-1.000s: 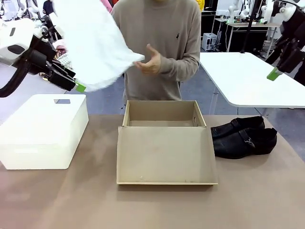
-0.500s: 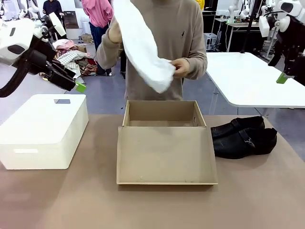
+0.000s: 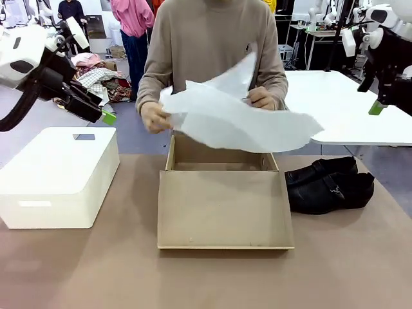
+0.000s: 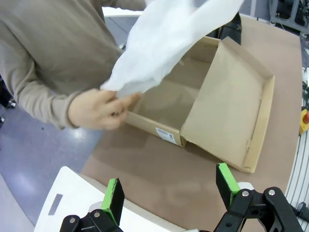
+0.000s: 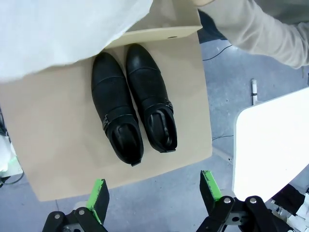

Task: Pack the shoes into the box.
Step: Place one shoe of the Shoes into the Shoes Box.

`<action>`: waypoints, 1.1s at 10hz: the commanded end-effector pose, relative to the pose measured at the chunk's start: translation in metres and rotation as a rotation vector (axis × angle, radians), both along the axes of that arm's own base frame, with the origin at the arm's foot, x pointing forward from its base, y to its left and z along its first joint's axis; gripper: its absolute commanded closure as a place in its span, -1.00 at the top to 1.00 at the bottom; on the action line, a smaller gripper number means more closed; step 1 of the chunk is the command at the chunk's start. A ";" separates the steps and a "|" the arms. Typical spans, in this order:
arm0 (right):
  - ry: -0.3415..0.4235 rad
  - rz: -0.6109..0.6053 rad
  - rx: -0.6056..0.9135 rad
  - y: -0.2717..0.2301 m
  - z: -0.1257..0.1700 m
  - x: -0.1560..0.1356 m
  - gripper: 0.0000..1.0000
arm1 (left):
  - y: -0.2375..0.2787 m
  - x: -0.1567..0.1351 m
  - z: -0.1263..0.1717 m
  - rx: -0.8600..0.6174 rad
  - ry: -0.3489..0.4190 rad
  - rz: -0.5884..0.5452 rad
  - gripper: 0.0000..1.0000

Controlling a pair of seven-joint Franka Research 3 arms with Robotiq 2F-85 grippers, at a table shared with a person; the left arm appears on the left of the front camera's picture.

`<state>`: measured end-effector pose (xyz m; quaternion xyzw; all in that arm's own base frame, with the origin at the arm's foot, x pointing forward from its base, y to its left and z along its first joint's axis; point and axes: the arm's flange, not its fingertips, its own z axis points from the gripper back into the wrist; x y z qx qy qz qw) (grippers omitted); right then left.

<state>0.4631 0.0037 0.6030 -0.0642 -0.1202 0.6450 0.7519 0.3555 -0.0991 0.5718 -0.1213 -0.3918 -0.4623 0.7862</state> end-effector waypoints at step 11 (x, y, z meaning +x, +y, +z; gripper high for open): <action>-0.056 0.063 0.050 -0.027 -0.062 0.055 1.00 | 0.001 0.001 -0.001 -0.012 -0.002 -0.019 1.00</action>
